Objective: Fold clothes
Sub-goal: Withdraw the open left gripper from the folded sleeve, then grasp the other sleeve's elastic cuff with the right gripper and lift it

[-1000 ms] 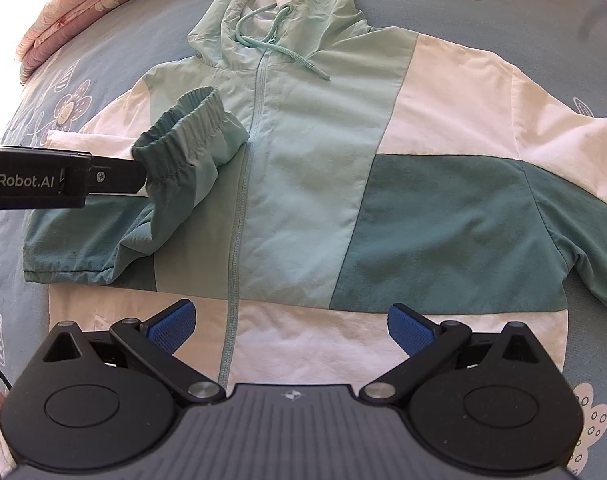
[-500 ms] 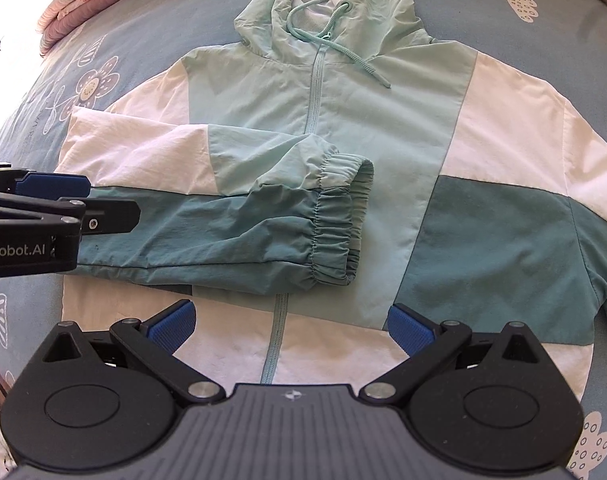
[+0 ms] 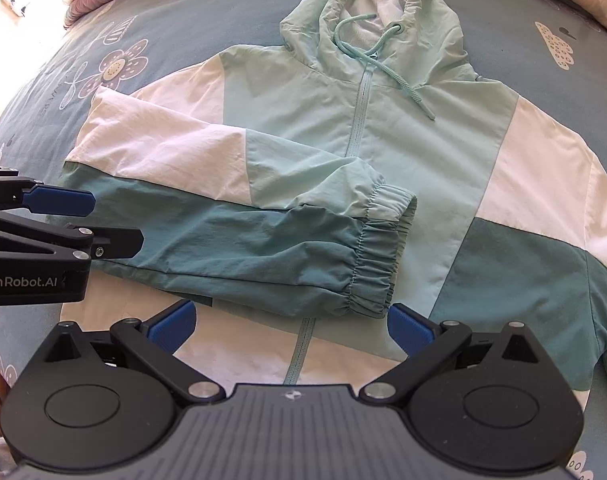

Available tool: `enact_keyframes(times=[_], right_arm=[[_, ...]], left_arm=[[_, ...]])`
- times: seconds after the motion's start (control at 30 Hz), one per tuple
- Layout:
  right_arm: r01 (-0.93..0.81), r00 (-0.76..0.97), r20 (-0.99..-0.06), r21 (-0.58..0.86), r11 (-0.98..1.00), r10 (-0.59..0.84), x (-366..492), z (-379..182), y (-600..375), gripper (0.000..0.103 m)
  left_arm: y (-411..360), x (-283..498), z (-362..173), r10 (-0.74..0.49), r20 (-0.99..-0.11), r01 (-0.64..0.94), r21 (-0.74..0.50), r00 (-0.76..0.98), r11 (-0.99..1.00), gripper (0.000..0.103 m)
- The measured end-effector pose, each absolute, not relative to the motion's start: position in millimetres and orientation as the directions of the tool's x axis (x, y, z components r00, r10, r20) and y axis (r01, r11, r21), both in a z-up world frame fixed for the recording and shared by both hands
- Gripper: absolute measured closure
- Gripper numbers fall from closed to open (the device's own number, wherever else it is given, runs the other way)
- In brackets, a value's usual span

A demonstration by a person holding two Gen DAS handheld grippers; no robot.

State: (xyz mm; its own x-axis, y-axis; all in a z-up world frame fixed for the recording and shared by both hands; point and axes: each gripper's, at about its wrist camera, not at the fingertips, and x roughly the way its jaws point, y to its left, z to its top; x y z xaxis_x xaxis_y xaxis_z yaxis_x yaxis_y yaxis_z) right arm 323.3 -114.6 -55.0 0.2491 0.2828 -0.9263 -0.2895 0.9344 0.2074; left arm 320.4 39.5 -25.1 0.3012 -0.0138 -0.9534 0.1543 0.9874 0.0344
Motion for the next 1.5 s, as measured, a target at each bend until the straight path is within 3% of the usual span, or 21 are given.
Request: enact_keyframes(times=[0.63, 1.03, 1.27, 1.5], right_arm=[[-0.424, 0.211, -0.886, 0.297, 0.856, 0.412, 335.8, -43.8, -129.2, 0.000], [-0.286, 0.270, -0.889, 0.293, 0.913, 0.370, 332.6, -45.8, -126.5, 0.000], [-0.286, 0.281, -0.882, 0.299, 0.910, 0.378, 344.2, -39.0, -103.3, 0.000], [-0.243, 0.264, -0.869, 0.360, 0.901, 0.419, 341.5, -43.2, -99.5, 0.000]], left_arm=[[30.7, 307.8, -36.0, 0.082, -0.954, 0.115, 0.120, 0.290, 0.986, 0.046], [76.2, 266.5, -52.0, 0.057, -0.935, 0.232, 0.145, 0.349, 0.962, 0.046], [128.4, 236.7, -83.9, 0.254, -0.897, 0.086, 0.303, 0.363, 0.949, 0.046], [163.1, 240.5, -91.7, 0.204, -0.855, -0.117, 0.168, 0.477, 0.979, 0.046]])
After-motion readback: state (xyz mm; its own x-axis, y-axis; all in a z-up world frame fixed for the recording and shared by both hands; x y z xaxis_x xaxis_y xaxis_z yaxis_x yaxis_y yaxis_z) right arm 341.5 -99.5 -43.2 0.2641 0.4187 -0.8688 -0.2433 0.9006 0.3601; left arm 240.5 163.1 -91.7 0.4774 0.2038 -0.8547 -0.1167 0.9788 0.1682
